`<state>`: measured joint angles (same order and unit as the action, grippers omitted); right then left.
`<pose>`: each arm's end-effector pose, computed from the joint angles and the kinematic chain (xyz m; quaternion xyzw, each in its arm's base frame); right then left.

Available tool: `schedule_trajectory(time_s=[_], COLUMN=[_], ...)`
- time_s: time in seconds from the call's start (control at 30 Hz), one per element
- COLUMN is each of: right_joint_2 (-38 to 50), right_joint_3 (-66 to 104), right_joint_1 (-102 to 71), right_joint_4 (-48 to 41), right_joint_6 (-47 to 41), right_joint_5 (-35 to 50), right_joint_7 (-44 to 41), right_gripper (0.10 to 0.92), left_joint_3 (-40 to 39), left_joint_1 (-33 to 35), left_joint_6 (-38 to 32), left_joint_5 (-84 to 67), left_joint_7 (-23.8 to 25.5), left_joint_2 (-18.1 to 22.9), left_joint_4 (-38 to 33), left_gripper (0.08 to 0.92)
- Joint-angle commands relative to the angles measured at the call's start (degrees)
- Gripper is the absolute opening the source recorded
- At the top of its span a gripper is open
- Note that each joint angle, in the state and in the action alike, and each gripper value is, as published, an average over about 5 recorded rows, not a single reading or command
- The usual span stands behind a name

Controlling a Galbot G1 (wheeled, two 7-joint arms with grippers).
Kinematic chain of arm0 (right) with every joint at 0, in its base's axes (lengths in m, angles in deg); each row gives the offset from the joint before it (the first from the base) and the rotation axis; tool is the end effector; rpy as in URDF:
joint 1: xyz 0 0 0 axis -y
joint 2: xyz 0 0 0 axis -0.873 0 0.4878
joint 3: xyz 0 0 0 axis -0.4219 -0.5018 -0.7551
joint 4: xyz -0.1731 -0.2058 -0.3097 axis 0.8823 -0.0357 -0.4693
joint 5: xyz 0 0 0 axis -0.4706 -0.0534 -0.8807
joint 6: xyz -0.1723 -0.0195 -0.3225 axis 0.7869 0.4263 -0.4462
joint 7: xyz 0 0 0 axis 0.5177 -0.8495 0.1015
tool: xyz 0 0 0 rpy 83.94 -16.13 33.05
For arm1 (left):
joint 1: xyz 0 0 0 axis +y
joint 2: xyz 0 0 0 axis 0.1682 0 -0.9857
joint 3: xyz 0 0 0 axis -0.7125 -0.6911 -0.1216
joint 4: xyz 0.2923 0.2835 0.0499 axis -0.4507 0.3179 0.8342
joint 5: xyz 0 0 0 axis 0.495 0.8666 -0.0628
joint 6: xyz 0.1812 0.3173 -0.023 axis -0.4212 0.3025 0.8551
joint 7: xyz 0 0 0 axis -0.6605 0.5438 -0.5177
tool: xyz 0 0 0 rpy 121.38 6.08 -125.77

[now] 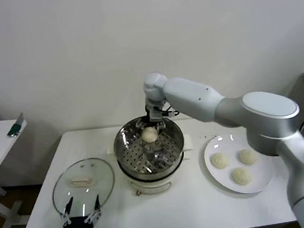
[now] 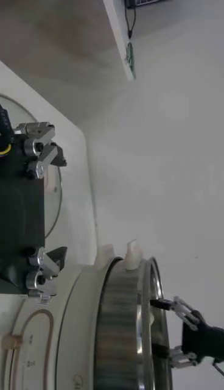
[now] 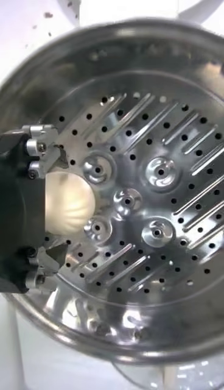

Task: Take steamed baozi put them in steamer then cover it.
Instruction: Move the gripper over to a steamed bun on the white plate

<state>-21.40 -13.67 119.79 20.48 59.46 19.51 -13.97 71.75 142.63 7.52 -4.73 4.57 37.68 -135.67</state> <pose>0.6903 0.1623 -0.0458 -0.6590 0.1123 -0.7429 0.0341 0.0733 0.0705 -0.3981 0.0330 -0.9908 -0.0619 0.1159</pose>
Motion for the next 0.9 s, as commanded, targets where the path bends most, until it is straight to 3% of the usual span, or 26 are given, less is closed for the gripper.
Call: schedule_trajectory(time_s=[0.03, 0.17, 0.23, 0.43, 0.6, 0.77, 0.9], right_joint_2=[6.6, 15.32, 20.57, 33.63, 39.55, 42.26, 42.05], right_joint_3=[-12.31, -27.99, -33.29, -47.01, -49.53, -43.51, -36.67], right_joint_1=[15.83, 26.42, 29.2, 34.07, 31.27, 20.97, 11.27], right_joint_4=[5.07, 10.65, 14.53, 31.12, 40.08, 40.93, 35.86], right_joint_6=[-3.87, -18.29, -26.8, -45.57, -55.39, -59.71, -60.12], right_joint_5=[29.19, 52.09, 56.37, 51.92, 50.93, 50.11, 44.9], right_joint_7=[-4.06, -5.17, -4.54, 5.05, 13.24, 17.93, 18.87], right_gripper=[0.823, 0.823, 0.823, 0.823, 0.823, 0.823, 0.823], left_joint_3=[0.03, 0.21, 0.3, 0.33, 0.22, 0.42, 0.86], left_joint_1=[0.19, 0.23, 0.1, -0.43, -0.94, -1.02, -0.95], left_joint_6=[-0.04, 0.0, 0.03, 0.23, 0.29, 0.36, 0.53], left_joint_5=[0.14, 0.25, 0.19, -0.01, -0.11, -0.35, -0.71], left_joint_7=[0.03, 0.08, 0.11, 0.21, 0.26, 0.28, 0.29], left_joint_2=[-0.12, -0.17, -0.18, -0.15, -0.2, -0.11, 0.0], left_joint_4=[-0.11, -0.26, -0.34, -0.36, -0.09, -0.34, -0.39], left_gripper=[0.823, 0.823, 0.823, 0.823, 0.823, 0.823, 0.823])
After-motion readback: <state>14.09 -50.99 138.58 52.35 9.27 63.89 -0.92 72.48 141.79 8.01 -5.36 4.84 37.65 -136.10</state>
